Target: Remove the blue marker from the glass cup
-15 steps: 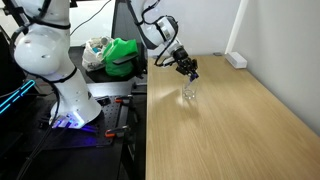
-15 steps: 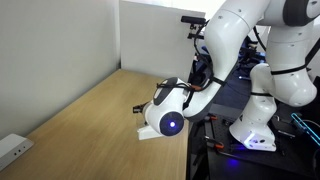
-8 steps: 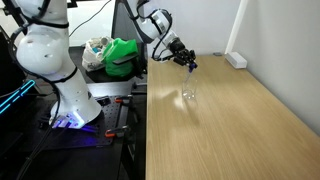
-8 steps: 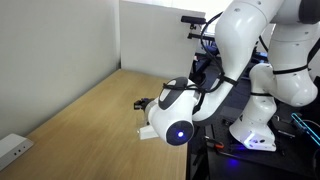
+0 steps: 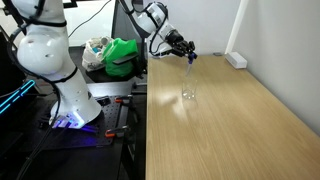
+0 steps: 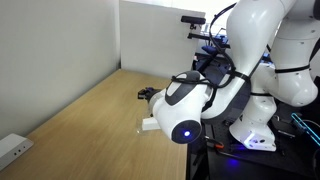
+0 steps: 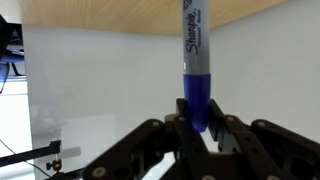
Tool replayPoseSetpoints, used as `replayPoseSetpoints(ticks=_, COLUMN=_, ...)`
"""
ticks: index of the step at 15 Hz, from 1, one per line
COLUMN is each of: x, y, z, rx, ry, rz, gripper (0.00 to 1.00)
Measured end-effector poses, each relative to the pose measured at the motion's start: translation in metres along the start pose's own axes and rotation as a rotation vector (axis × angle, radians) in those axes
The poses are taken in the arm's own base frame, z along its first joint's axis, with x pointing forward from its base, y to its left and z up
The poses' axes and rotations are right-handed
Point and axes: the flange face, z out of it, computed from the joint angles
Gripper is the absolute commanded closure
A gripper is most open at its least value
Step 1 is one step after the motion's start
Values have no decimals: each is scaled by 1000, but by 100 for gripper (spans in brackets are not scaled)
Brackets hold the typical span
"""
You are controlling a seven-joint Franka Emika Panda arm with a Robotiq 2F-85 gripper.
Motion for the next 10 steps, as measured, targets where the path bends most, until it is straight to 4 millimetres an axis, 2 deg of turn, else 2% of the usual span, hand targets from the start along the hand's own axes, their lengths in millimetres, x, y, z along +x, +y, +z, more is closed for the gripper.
replayPoseSetpoints(ticks=4, x=24, y=12, z=11, rx=-40, ry=15, rz=36, gripper=94)
replayPoseSetpoints(ticks=10, x=74, y=42, z=55, rx=-111, ry=9, rz=119, gripper=94)
